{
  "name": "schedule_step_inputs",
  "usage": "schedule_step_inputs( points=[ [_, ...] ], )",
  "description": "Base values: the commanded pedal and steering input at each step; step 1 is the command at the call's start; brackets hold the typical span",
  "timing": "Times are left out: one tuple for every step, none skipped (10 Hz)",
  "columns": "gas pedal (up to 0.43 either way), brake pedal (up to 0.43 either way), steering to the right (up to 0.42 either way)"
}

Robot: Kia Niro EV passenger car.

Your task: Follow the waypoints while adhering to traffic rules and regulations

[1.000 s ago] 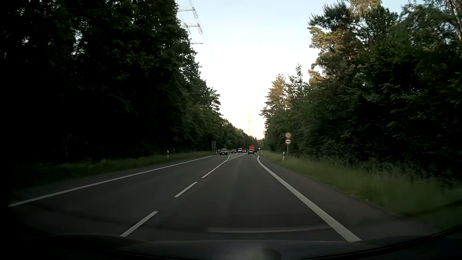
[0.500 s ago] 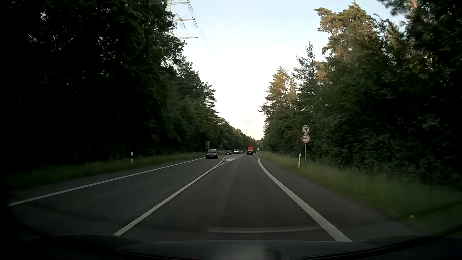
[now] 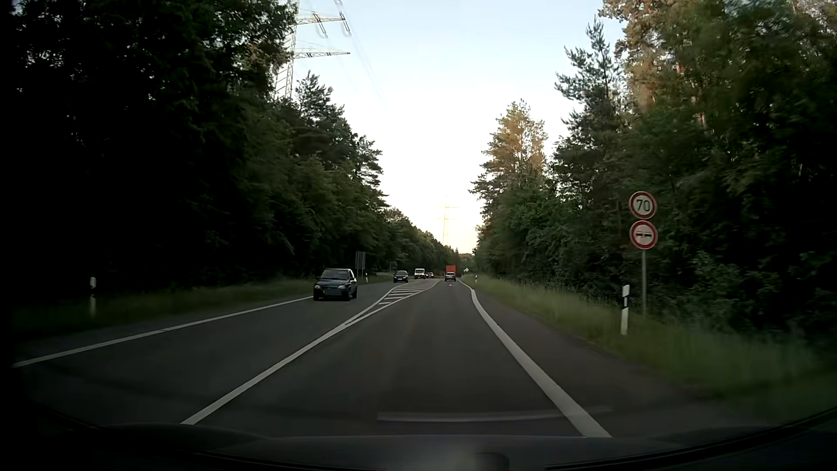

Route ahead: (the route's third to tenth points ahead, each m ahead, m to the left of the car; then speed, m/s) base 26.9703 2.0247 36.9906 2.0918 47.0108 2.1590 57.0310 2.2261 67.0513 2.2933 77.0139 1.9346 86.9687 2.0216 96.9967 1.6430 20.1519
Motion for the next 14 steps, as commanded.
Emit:
schedule_step_inputs(
  points=[
    [0.098, 0.024, 0.006],
    [0.098, 0.024, 0.005],
    [0.098, 0.018, 0.005],
    [0.098, 0.018, 0.005],
    [0.098, 0.024, 0.005],
    [0.098, 0.018, 0.005],
    [0.098, 0.018, 0.004],
    [0.098, 0.018, 0.004],
    [0.098, 0.024, 0.004],
    [0.098, 0.018, 0.004],
    [0.098, 0.024, 0.004],
    [0.098, 0.018, 0.004],
    [0.098, 0.018, 0.003],
    [0.098, 0.024, 0.002]
  ],
)
